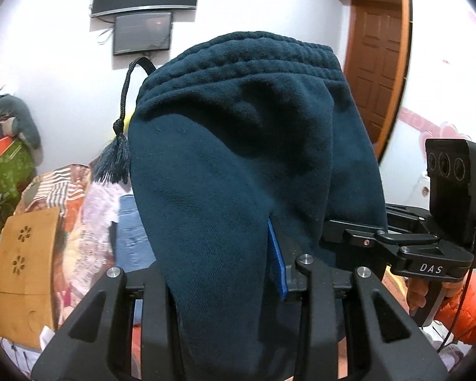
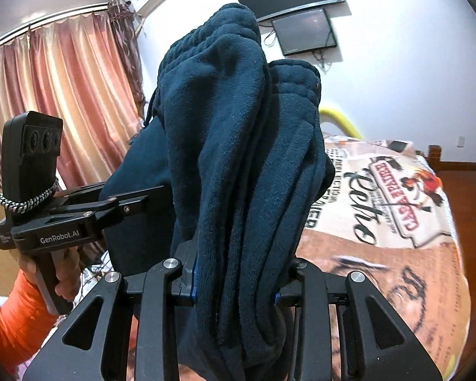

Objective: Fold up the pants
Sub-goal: 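Lift the folded navy pants up with both grippers, then lower the folded pants onto the bed beside the jeans with both grippers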

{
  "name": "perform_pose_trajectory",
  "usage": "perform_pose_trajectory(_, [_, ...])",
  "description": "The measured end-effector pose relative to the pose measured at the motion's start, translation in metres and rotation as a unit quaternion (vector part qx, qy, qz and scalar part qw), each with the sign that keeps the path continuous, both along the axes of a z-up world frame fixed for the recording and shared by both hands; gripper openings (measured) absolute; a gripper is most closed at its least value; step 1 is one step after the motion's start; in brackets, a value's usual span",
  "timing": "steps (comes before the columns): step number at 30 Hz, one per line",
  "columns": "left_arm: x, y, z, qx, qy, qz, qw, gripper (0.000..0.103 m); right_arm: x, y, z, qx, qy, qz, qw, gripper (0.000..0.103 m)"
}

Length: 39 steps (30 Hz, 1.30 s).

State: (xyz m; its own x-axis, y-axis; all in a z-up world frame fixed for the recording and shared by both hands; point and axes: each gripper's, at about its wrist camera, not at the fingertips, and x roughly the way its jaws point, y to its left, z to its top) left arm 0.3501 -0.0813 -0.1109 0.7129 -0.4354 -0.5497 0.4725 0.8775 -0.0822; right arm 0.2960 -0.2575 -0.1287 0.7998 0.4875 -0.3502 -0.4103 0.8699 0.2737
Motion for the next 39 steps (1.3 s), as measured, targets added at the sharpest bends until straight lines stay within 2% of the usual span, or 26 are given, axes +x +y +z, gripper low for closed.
perform_pose_trajectory(11, [0.072,0.042,-0.022,-0.030,0.010,0.048,0.9983,0.035,0.083,0.029,-0.010,0.004,0.006,0.016,1.000,0.029])
perform_pose_trajectory(20, [0.149,0.064,-0.070,-0.036,0.045,0.066,0.9961,0.035,0.148,0.047,-0.038,-0.012,0.035,0.010,0.999,0.029])
perform_pose_trajectory(25, [0.198,0.074,-0.105,-0.040,0.080,0.076,0.9930,0.035,0.190,0.049,-0.054,-0.022,0.065,0.007,0.998,0.028])
perform_pose_trajectory(32, [0.245,0.078,-0.159,-0.034,0.148,0.085,0.9848,0.035,0.220,0.051,-0.077,-0.052,0.102,-0.002,0.993,0.025])
perform_pose_trajectory(36, [0.262,0.092,-0.178,-0.060,0.179,0.089,0.9780,0.036,0.225,0.045,-0.091,-0.050,0.121,-0.011,0.991,0.025])
perform_pose_trajectory(39, [0.265,0.098,-0.182,-0.076,0.192,0.087,0.9746,0.037,0.224,0.043,-0.094,-0.052,0.135,-0.009,0.989,0.028])
